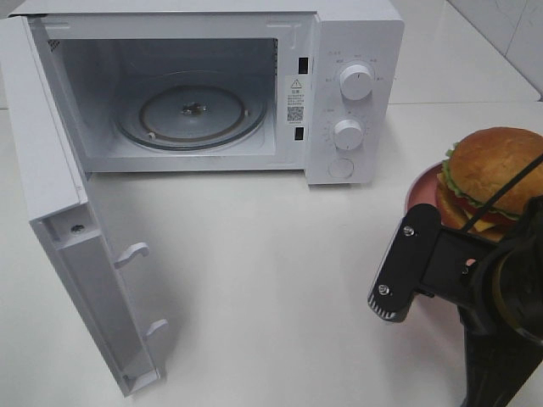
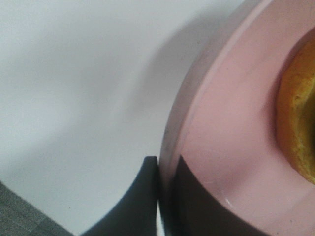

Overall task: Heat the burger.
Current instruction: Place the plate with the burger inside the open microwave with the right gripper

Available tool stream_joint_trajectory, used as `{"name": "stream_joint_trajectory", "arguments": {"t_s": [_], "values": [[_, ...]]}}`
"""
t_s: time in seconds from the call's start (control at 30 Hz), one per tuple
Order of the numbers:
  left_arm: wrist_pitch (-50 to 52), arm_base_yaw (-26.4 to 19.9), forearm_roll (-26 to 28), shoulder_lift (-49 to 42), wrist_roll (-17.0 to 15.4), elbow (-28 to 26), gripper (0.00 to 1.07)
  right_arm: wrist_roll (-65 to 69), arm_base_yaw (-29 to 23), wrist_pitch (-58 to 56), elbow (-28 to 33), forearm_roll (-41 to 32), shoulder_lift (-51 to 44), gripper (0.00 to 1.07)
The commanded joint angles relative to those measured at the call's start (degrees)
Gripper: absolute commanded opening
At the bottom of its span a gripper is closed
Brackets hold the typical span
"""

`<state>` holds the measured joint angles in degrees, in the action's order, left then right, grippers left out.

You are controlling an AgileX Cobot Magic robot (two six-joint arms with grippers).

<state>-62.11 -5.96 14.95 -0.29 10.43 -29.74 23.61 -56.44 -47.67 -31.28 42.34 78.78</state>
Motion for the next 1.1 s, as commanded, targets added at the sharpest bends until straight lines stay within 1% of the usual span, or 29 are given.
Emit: {"name": "stream_joint_trajectory", "arguments": {"t_s": [0.03, 0.47, 0.6, 0.77, 0.97, 1.07, 1.1], "values": [[0.7, -0.1, 0.1, -1.0, -0.1, 0.2, 1.00, -4.5, -0.1, 3.2, -0.1, 5.4, -0.4, 0.00], [0.7, -0.1, 0.1, -1.0, -0.1, 0.2, 1.00, -19.5, -0.1, 12.4, -0.1, 5.8, -0.4, 0.00], [0.7, -0.1, 0.1, -1.0, 0.0, 0.2, 1.00, -21.5, -0.1, 14.5, -0.1, 5.8, -0.4, 0.00], [0.7, -0.1, 0.1, -1.0, 0.0, 0.2, 1.00, -27.7, -0.1, 19.4, -0.1, 5.8, -0.4, 0.00], [0.7, -0.1, 0.1, -1.0, 0.0, 0.2, 1.00, -30.9, 0.3, 21.9, -0.1, 5.8, -0.4, 0.00], [0.7, -0.1, 0.1, -1.0, 0.0, 0.2, 1.00, -34.7, 0.3, 23.9, -0.1, 5.3, -0.4, 0.00], [0.7, -0.1, 0.1, -1.0, 0.0, 0.2, 1.00, -38.5, 0.7, 25.2, -0.1, 4.1, -0.4, 0.00]]}}
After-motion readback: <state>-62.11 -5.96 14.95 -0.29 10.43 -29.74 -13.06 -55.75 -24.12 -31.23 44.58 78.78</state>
